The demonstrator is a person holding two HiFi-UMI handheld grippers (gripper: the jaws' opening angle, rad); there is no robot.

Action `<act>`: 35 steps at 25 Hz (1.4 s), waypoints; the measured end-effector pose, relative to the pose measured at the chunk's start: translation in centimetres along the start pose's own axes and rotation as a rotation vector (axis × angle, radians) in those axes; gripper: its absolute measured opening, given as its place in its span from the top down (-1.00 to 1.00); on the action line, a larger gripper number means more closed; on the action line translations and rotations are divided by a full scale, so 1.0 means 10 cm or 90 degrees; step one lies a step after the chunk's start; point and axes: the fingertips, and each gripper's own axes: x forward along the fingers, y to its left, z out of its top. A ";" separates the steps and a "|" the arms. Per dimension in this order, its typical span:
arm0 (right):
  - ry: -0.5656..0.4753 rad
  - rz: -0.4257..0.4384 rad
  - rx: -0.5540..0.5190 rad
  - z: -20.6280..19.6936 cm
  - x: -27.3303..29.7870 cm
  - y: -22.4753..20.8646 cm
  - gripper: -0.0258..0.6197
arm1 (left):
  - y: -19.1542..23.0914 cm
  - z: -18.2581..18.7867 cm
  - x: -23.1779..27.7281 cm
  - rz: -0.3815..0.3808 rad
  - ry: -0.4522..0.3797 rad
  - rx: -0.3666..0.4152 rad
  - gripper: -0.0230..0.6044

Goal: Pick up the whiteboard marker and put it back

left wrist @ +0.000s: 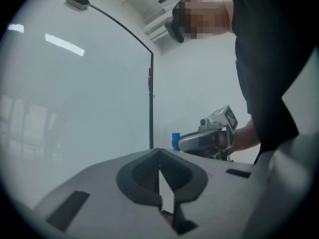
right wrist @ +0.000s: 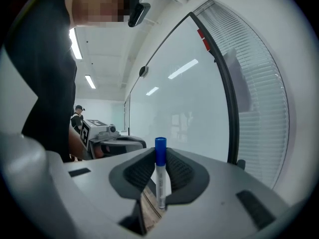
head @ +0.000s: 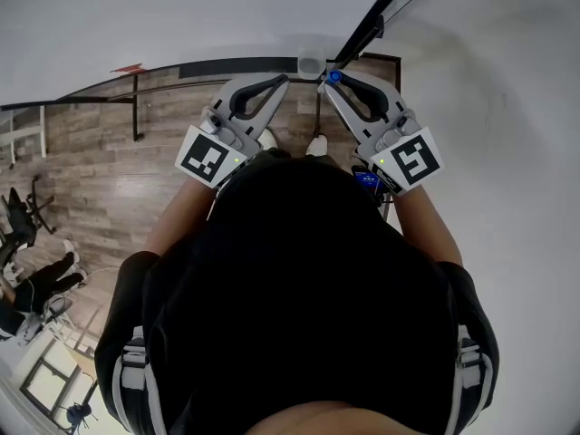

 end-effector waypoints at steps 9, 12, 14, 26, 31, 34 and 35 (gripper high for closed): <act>-0.011 -0.016 0.028 -0.01 -0.15 0.04 0.73 | -0.13 0.06 0.05 -0.011 -0.009 -0.013 0.91; -0.009 -0.016 0.030 -0.05 -0.20 0.06 0.73 | -0.18 0.02 0.07 -0.013 -0.005 -0.014 0.91; -0.011 -0.017 0.032 -0.06 -0.22 0.06 0.73 | -0.18 0.02 0.08 -0.012 -0.008 -0.017 0.91; -0.014 -0.018 0.034 -0.09 -0.19 0.07 0.73 | -0.17 0.00 0.04 -0.010 -0.010 -0.019 0.91; -0.010 -0.019 0.034 -0.10 -0.12 0.02 0.73 | -0.07 -0.01 0.05 0.006 -0.011 -0.019 0.91; -0.011 -0.021 0.031 -0.10 -0.15 0.04 0.73 | -0.10 0.02 0.04 0.008 -0.015 -0.012 0.91; -0.011 -0.023 0.030 -0.09 -0.15 0.05 0.73 | -0.11 0.03 0.03 0.008 -0.015 -0.010 0.91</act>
